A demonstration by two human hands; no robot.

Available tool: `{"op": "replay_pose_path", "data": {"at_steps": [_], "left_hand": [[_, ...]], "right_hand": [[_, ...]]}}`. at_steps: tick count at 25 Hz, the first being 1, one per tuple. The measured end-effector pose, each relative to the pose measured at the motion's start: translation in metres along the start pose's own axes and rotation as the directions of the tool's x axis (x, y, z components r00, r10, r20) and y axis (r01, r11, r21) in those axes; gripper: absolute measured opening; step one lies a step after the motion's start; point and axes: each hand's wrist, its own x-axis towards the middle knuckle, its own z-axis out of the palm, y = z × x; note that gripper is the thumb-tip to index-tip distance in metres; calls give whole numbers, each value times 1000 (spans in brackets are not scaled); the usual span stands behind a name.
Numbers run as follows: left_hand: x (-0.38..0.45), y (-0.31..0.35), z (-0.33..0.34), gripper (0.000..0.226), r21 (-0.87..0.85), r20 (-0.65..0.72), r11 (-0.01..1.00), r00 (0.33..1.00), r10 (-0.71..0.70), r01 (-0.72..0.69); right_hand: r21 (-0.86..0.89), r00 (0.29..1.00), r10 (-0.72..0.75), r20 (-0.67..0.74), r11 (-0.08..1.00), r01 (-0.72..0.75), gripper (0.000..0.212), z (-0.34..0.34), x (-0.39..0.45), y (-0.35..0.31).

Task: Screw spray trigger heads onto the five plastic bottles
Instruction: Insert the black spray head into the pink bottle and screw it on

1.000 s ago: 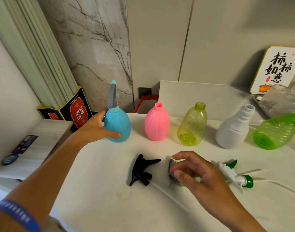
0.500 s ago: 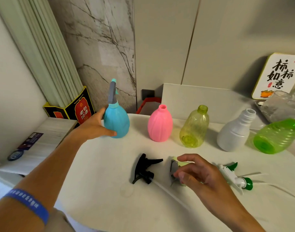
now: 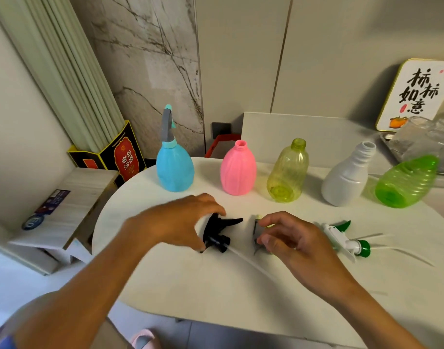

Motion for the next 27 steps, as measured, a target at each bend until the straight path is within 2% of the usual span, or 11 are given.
{"op": "replay_pose_path", "data": {"at_steps": [2,5,8,10,12,14,16,19,21,23,27], "left_hand": [[14,11,16,75,179,47,984,999,-8,-1],[24,21,23,55,232,30,972,999,-34,26],[23,41,23,42,249,-1,968,1000,-2,2],[18,56,19,40,328,-63,944,996,58,-34],[11,68,13,40,453,-213,886,953,215,-98],[0,74,9,45,482,-366,852,836,409,-205],[-14,77,-5,55,307,-436,877,765,474,-368],[-12,62,-28,53,-147,-641,863,711,289,-483],[7,48,-30,41,-356,-774,861,631,-54,-363],[37,40,-23,45,-529,-738,825,589,-330,-199],[89,29,-5,91,-532,-607,847,700,-375,-7]], "right_hand": [[-27,1000,-12,-10,1000,12,22,-1,-1,2],[-255,994,-107,-2,961,103,23,8,-2,6],[-555,971,-221,89,798,233,36,37,-6,9],[-628,963,-255,89,736,253,33,52,-6,8],[-603,962,-273,13,766,225,17,54,-2,2],[-472,972,-225,-64,865,169,15,45,1,-3],[-266,987,-129,-100,959,98,14,31,2,-10],[180,981,55,-187,983,-21,10,10,4,-16],[413,965,168,-202,908,-72,16,-3,8,-14],[489,958,213,-194,867,-94,35,-12,11,-12],[537,961,169,-220,843,-25,42,-14,6,-16]]}}
